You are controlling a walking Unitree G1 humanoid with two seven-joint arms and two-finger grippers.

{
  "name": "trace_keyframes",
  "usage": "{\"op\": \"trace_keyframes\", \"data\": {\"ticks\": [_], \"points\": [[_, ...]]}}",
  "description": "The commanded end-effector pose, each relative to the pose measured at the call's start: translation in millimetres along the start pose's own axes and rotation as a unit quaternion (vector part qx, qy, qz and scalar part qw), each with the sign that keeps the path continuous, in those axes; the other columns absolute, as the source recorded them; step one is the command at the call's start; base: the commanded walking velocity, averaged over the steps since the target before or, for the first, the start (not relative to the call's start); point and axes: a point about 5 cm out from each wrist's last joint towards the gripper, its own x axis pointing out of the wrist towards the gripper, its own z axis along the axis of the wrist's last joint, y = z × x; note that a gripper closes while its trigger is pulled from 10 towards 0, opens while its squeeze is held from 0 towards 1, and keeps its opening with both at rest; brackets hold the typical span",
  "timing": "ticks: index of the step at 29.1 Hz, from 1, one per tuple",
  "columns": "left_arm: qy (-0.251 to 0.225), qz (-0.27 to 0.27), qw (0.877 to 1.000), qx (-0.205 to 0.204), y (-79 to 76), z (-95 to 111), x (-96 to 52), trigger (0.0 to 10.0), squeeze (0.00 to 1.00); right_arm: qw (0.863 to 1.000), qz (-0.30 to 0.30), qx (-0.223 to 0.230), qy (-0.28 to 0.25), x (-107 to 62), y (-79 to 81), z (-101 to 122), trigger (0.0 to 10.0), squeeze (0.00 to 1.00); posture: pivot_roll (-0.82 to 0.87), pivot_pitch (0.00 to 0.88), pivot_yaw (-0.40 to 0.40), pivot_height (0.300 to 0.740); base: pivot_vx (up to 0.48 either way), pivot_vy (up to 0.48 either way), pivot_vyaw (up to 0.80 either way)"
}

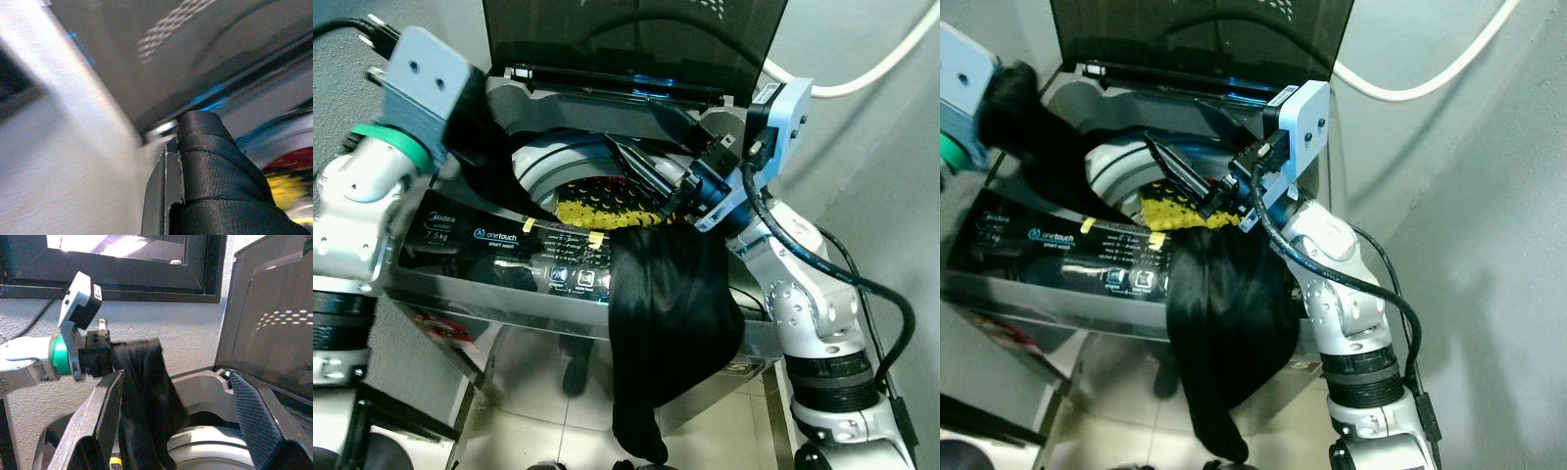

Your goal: Clothes washing

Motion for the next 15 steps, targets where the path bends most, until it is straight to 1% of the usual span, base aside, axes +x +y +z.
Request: {"op": "trace_keyframes", "data": {"ticks": [1, 2, 3, 4, 5, 6, 7, 11, 14, 15], "points": [[-0.006, -0.020, 1.000, -0.015, -3.9, 2, -1.0, 10.0, 0.00, 1.000, -0.004, -0.005, -0.004, -0.3, -2.1, 2, 10.0, 0.00, 0.06, 0.062, 0.003, 0.740, 0.000, 0.000, 0.00], [-0.011, -0.067, 0.997, -0.045, -17.5, 6, -3.4, 10.0, 0.00, 1.000, -0.003, -0.005, -0.003, -0.3, -1.9, 2, 10.0, 0.00, 0.06, 0.065, 0.001, 0.740, 0.000, 0.000, 0.00], [-0.018, -0.107, 0.992, -0.063, -30.0, 11, -6.5, 10.0, 0.00, 1.000, -0.002, -0.006, -0.002, -0.5, -1.8, 2, 10.0, 0.00, 0.06, 0.065, 0.001, 0.740, 0.000, 0.000, 0.00], [-0.023, -0.135, 0.987, -0.084, -40.1, 15, -10.0, 10.0, 0.00, 1.000, 0.000, -0.007, 0.000, -0.7, -1.7, 2, 10.0, 0.00, 0.06, 0.066, 0.000, 0.740, 0.000, 0.000, 0.00], [-0.026, -0.151, 0.984, -0.095, -45.9, 17, -12.3, 10.0, 0.00, 1.000, 0.001, -0.008, 0.001, -0.8, -1.6, 2, 10.0, 0.00, 0.06, 0.066, 0.000, 0.740, 0.000, 0.000, 0.00], [-0.026, -0.151, 0.984, -0.095, -45.9, 17, -12.3, 10.0, 0.00, 1.000, 0.001, -0.008, 0.001, -0.8, -1.6, 2, 10.0, 0.00, 0.06, 0.066, 0.000, 0.740, 0.000, 0.000, 0.00], [-0.028, -0.147, 0.984, -0.095, -48.0, 17, -12.9, 10.0, 0.99, 1.000, 0.004, -0.011, 0.003, -1.0, -1.3, 1, 10.0, 0.00, 0.06, 0.067, -0.001, 0.740, 0.000, 0.000, 0.00], [-0.033, -0.139, 0.984, -0.108, -50.2, 16, -14.3, 10.0, 1.00, 1.000, 0.010, -0.015, 0.011, -1.0, -0.2, -1, 10.0, 0.00, 0.07, 0.067, -0.004, 0.740, 0.000, 0.000, 0.00], [-0.063, -0.166, 0.976, -0.130, -59.0, 28, -22.6, 10.0, 1.00, 1.000, 0.012, -0.021, 0.019, -0.4, 0.7, -5, 10.0, 0.00, 0.07, 0.067, -0.007, 0.740, 0.000, 0.000, 0.00], [-0.063, -0.166, 0.976, -0.130, -59.0, 28, -22.6, 10.0, 1.00, 1.000, 0.012, -0.021, 0.019, -0.4, 0.7, -5, 10.0, 0.00, 0.07, 0.067, -0.007, 0.740, 0.000, 0.000, 0.00]]}}
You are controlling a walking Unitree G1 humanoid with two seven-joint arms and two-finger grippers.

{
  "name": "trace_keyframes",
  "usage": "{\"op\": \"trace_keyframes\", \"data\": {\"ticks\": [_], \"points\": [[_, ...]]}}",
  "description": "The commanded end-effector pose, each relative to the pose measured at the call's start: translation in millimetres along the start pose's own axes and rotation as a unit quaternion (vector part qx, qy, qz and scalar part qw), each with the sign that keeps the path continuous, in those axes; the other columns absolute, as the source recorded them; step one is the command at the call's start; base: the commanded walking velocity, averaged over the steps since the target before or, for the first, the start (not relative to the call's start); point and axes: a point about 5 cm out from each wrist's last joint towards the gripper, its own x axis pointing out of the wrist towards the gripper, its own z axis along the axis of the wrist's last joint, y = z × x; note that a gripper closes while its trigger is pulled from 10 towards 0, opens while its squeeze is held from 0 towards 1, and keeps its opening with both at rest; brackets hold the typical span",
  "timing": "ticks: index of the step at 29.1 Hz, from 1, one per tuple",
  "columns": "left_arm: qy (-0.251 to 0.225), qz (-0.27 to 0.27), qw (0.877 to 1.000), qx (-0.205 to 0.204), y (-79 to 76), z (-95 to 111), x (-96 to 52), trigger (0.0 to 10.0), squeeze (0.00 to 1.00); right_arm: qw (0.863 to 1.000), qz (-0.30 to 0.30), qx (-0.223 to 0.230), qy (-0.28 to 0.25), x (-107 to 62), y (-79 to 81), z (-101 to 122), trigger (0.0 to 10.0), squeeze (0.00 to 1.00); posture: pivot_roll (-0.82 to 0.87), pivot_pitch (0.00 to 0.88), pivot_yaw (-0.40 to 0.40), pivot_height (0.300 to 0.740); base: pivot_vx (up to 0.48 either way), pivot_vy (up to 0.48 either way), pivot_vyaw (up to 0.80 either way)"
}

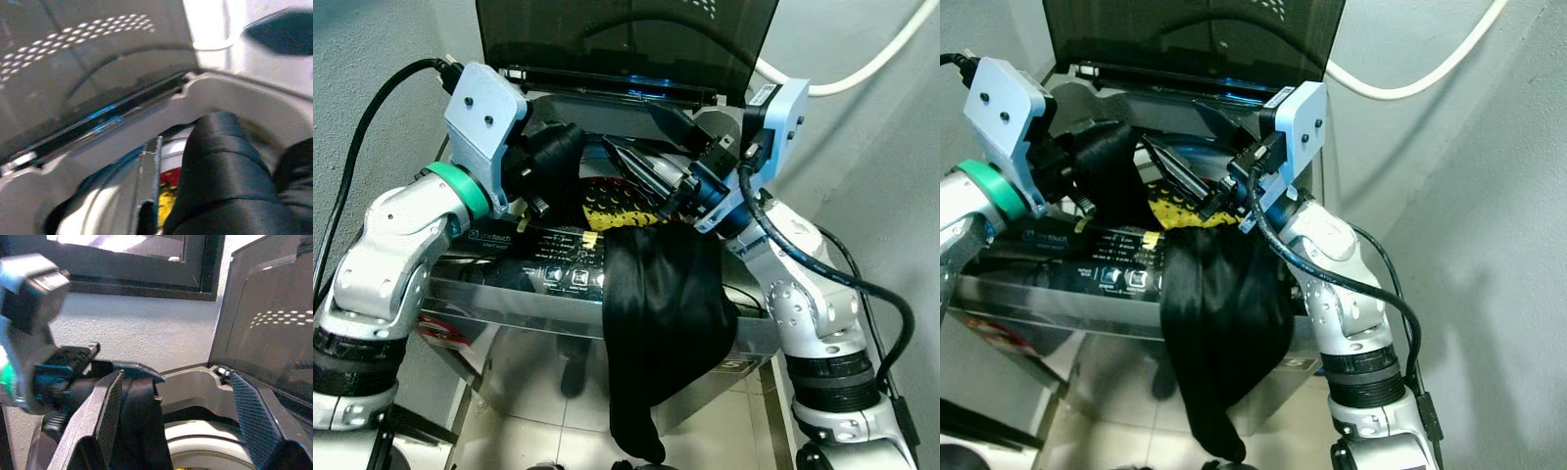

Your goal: Clothes washing

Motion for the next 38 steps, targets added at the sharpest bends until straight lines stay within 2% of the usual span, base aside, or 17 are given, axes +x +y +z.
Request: {"op": "trace_keyframes", "data": {"ticks": [1, 3, 5, 9, 10, 11, 13, 18, 20, 22, 31, 34, 38], "points": [[-0.008, -0.012, 1.000, -0.001, -3.5, 4, -0.7, 10.0, 1.00, 1.000, 0.004, -0.002, 0.004, 0.1, 0.8, -2, 10.0, 0.00, 0.07, 0.067, -0.007, 0.740, 0.000, 0.000, 0.00], [-0.021, -0.083, 0.996, -0.021, -23.7, 11, -5.6, 10.0, 1.00, 1.000, -0.002, -0.005, 0.008, 1.4, -0.7, -4, 10.0, 0.00, 0.08, 0.067, -0.011, 0.740, 0.000, 0.000, 0.00], [-0.009, -0.141, 0.990, -0.031, -42.2, 10, -12.1, 10.0, 1.00, 1.000, -0.007, -0.014, 0.012, 2.7, -2.4, -5, 10.0, 0.00, 0.08, 0.068, -0.011, 0.740, 0.000, 0.000, 0.00], [0.008, -0.173, 0.984, -0.041, -53.9, 6, -16.1, 10.0, 0.98, 1.000, -0.012, -0.019, 0.014, 3.0, -4.1, -6, 10.0, 0.00, 0.08, 0.069, -0.012, 0.740, 0.000, 0.000, 0.00], [0.020, -0.197, 0.979, -0.047, -63.1, 2, -17.9, 10.0, 0.00, 1.000, -0.017, -0.020, 0.014, 3.3, -5.7, -6, 10.0, 0.00, 0.08, 0.070, -0.011, 0.740, 0.000, 0.000, 0.00], [0.020, -0.197, 0.979, -0.047, -63.1, 2, -17.9, 10.0, 0.00, 1.000, -0.017, -0.020, 0.014, 3.3, -5.7, -6, 10.0, 0.00, 0.08, 0.070, -0.011, 0.740, 0.000, 0.000, 0.00], [0.040, -0.245, 0.967, -0.052, -80.7, -6, -23.1, 10.0, 0.00, 0.999, -0.035, -0.022, 0.003, 6.6, -10.4, -4, 10.0, 0.00, 0.08, 0.074, -0.003, 0.740, 0.000, 0.000, 0.00], [0.047, -0.261, 0.963, -0.053, -87.0, -8, -24.4, 10.0, 0.00, 0.997, -0.067, -0.020, -0.026, 12.0, -17.8, 4, 10.0, 0.00, 0.08, 0.074, 0.001, 0.740, 0.000, 0.000, 0.00], [0.058, -0.273, 0.959, -0.044, -91.0, -10, -25.4, 10.0, 0.00, 0.991, -0.108, 0.006, -0.079, 15.6, -28.3, 19, 10.0, 0.00, 0.08, 0.075, 0.005, 0.740, 0.000, 0.000, 0.00], [0.061, -0.274, 0.959, -0.044, -92.0, -10, -25.6, 10.0, 0.00, 0.989, -0.113, 0.016, -0.093, 15.5, -30.6, 24, 10.0, 0.00, 0.08, 0.075, 0.005, 0.740, 0.000, 0.000, 0.00], [0.056, -0.283, 0.956, -0.048, -94.5, -11, -20.0, 10.0, 0.00, 0.993, -0.084, 0.007, -0.086, 8.1, -31.7, 28, 10.0, 0.00, 0.08, 0.075, 0.008, 0.740, 0.000, 0.000, 0.00], [0.066, -0.273, 0.959, -0.043, -89.4, -17, -15.8, 10.0, 0.00, 0.993, -0.085, 0.003, -0.080, 5.9, -31.8, 26, 10.0, 0.00, 0.07, 0.074, 0.011, 0.740, 0.000, 0.000, 0.00], [0.101, -0.263, 0.959, -0.008, -73.0, -33, -6.8, 10.0, 0.00, 0.994, -0.086, 0.004, -0.074, 5.7, -29.4, 22, 10.0, 0.00, 0.07, 0.072, 0.009, 0.740, 0.000, 0.000, 0.00]]}}
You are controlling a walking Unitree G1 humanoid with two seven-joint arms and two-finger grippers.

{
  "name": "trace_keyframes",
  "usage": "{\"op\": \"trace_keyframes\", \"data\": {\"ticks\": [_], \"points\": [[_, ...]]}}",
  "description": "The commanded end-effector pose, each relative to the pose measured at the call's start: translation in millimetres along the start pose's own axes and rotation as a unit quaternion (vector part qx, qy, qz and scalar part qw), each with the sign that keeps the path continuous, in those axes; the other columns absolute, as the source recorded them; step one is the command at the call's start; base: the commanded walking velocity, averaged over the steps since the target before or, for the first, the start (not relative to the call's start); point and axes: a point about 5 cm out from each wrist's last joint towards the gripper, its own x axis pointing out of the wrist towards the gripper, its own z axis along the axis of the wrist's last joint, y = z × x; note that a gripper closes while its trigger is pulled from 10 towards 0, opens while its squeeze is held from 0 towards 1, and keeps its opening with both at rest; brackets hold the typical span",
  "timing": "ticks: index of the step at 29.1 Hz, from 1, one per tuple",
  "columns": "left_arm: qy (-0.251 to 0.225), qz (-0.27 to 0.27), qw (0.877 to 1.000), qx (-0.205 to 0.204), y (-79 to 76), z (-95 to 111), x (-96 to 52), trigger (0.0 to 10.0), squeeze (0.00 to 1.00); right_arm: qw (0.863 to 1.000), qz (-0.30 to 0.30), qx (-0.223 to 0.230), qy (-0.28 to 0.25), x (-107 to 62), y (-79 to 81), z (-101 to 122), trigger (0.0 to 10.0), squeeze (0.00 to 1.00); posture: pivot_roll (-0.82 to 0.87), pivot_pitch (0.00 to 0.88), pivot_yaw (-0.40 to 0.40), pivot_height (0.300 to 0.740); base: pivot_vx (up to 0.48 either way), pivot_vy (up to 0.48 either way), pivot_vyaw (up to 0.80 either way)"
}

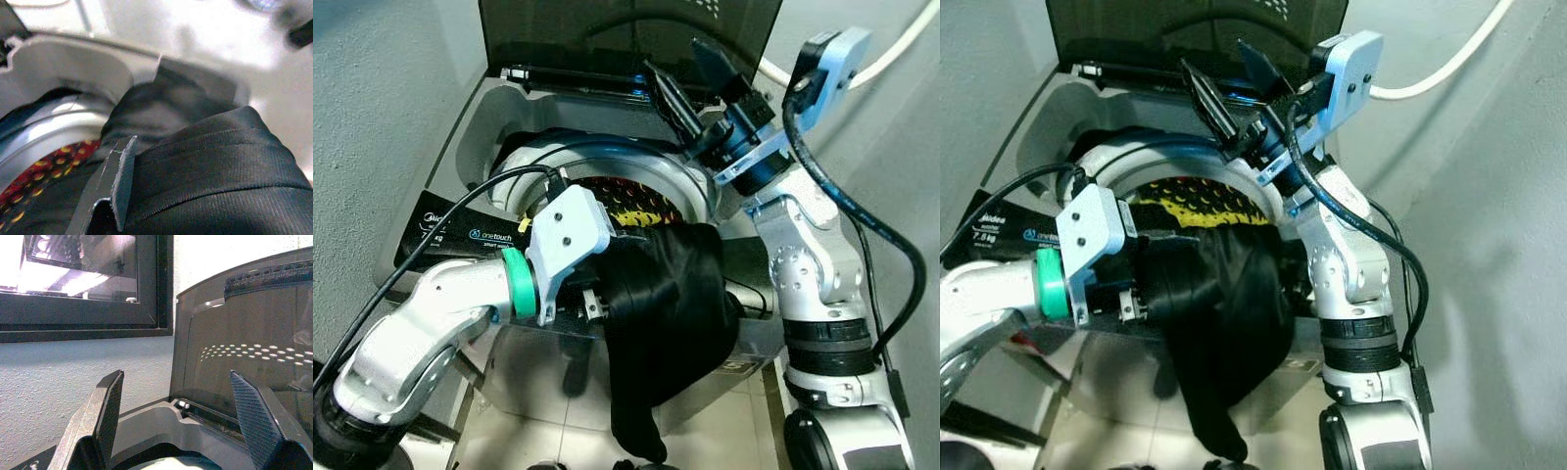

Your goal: Clothes washing

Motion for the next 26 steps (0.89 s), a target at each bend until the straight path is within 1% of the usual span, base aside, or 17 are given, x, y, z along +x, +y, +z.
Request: {"op": "trace_keyframes", "data": {"ticks": [1, 3, 5, 6, 7, 8, 10, 12, 14, 17, 18, 19, 26], "points": [[0.027, 0.002, 1.000, 0.017, 8.7, -8, 2.0, 10.0, 0.00, 1.000, 0.000, -0.001, 0.003, -1.9, 1.3, -2, 10.0, 0.00, 0.07, 0.072, 0.009, 0.740, 0.000, 0.000, 0.00], [0.041, 0.006, 0.999, 0.032, 14.2, -11, 2.0, 10.0, 0.00, 1.000, 0.000, -0.001, 0.004, -1.5, 1.7, -2, 10.0, 0.00, 0.07, 0.069, 0.010, 0.740, 0.000, 0.000, 0.00], [0.043, 0.005, 0.998, 0.036, 14.7, -12, 1.9, 10.0, 0.00, 1.000, 0.001, -0.001, 0.004, -1.4, 1.8, -2, 10.0, 0.00, 0.07, 0.069, 0.010, 0.740, 0.000, 0.000, 0.00], [0.059, 0.005, 0.998, 0.029, 17.9, -17, 0.1, 10.0, 0.00, 1.000, 0.003, -0.001, 0.004, -1.3, 1.7, -2, 10.0, 0.00, 0.07, 0.068, 0.009, 0.740, 0.000, 0.000, 0.00], [0.059, 0.005, 0.998, 0.029, 17.9, -17, 0.1, 10.0, 0.00, 1.000, 0.003, -0.001, 0.004, -1.3, 1.7, -2, 10.0, 0.00, 0.07, 0.068, 0.009, 0.740, 0.000, 0.000, 0.00], [0.073, -0.003, 0.997, 0.020, 17.5, -24, -2.4, 10.0, 0.00, 1.000, 0.004, -0.002, 0.006, -1.3, 1.4, -2, 10.0, 0.00, 0.07, 0.065, 0.007, 0.740, 0.000, 0.000, 0.00], [0.076, -0.006, 0.997, 0.019, 17.0, -25, -2.9, 10.0, 0.00, 1.000, 0.004, -0.002, 0.006, -1.4, 1.3, -2, 10.0, 0.00, 0.07, 0.065, 0.007, 0.740, 0.000, 0.000, 0.00], [0.089, 0.001, 0.996, 0.011, 17.8, -32, -4.0, 10.0, 0.00, 1.000, 0.004, -0.002, 0.007, -1.4, 1.2, -2, 10.0, 0.00, 0.07, 0.065, 0.006, 0.740, 0.000, 0.000, 0.00], [0.092, 0.008, 0.996, -0.011, 20.2, -37, -5.9, 10.0, 0.00, 1.000, 0.005, -0.002, 0.007, -1.1, 1.6, -3, 10.0, 0.00, 0.07, 0.066, 0.004, 0.740, 0.000, 0.000, 0.00], [0.090, 0.009, 0.996, -0.018, 21.5, -38, -6.3, 10.0, 0.00, 1.000, 0.006, -0.002, 0.007, -1.0, 1.8, -3, 10.0, 0.00, 0.07, 0.066, 0.004, 0.740, 0.000, 0.000, 0.00], [0.085, 0.013, 0.996, -0.023, 23.7, -38, -7.0, 0.9, 0.00, 1.000, 0.006, -0.001, 0.008, -0.7, 2.1, -3, 10.0, 0.00, 0.07, 0.065, 0.002, 0.740, 0.000, 0.000, 0.00], [0.079, 0.020, 0.996, -0.021, 28.6, -38, -7.6, 0.0, 0.00, 1.000, 0.007, -0.001, 0.008, -0.4, 2.3, -3, 10.0, 0.00, 0.07, 0.066, 0.000, 0.740, 0.000, 0.000, 0.00], [0.078, 0.029, 0.996, -0.017, 33.9, -38, -9.0, 0.0, 0.00, 1.000, 0.007, -0.001, 0.008, -0.2, 2.0, -3, 10.0, 0.00, 0.07, 0.068, 0.000, 0.740, 0.000, 0.000, 0.00]]}}
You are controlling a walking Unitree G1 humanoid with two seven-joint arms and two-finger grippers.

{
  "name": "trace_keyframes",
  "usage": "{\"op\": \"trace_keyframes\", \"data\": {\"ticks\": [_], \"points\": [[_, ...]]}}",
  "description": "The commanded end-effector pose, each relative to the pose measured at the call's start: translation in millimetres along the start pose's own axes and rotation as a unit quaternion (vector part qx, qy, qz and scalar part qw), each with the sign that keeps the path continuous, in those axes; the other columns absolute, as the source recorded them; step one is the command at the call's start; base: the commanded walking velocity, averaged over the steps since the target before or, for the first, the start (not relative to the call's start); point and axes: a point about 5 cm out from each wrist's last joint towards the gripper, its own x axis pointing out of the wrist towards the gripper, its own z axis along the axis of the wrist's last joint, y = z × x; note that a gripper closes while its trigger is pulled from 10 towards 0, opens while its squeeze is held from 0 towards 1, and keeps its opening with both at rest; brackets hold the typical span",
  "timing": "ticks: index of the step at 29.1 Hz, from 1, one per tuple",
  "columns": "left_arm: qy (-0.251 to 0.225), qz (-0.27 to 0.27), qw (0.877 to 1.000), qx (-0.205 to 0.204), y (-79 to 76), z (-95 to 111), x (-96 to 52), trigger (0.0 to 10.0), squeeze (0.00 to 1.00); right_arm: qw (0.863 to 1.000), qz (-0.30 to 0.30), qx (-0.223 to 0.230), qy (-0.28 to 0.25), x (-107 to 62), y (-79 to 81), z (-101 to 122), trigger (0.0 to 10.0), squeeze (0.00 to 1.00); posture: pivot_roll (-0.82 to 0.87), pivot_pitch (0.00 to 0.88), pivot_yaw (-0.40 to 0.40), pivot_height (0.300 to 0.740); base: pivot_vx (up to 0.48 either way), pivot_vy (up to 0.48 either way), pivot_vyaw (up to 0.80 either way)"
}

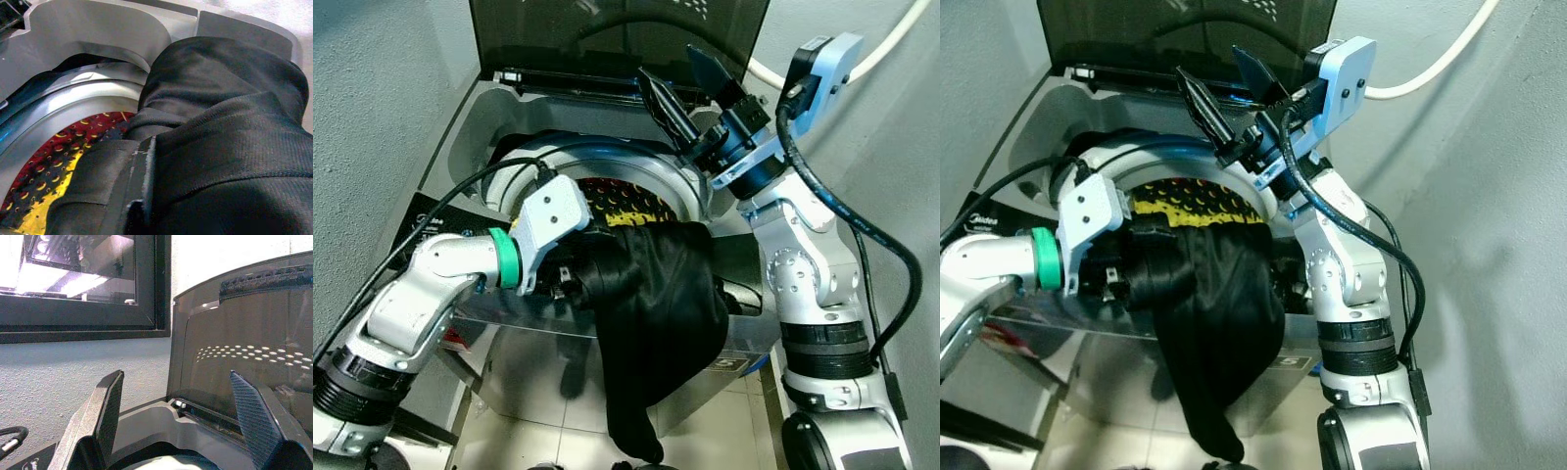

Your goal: Clothes washing

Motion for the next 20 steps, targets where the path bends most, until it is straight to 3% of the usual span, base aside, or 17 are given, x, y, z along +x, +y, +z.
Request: {"op": "trace_keyframes", "data": {"ticks": [1, 20], "points": [[0.026, 0.000, 0.999, -0.019, -0.1, -13, 0.0, 0.0, 0.00, 1.000, 0.002, -0.001, 0.007, -1.3, -0.4, -1, 10.0, 0.00, 0.06, 0.069, -0.001, 0.740, 0.000, 0.000, 0.00], [-0.012, 0.095, 0.995, -0.002, 31.3, 2, -6.4, 0.0, 0.00, 1.000, 0.003, 0.001, 0.008, -0.8, 0.5, -2, 10.0, 0.00, 0.06, 0.072, -0.005, 0.740, 0.000, 0.000, 0.00]]}}
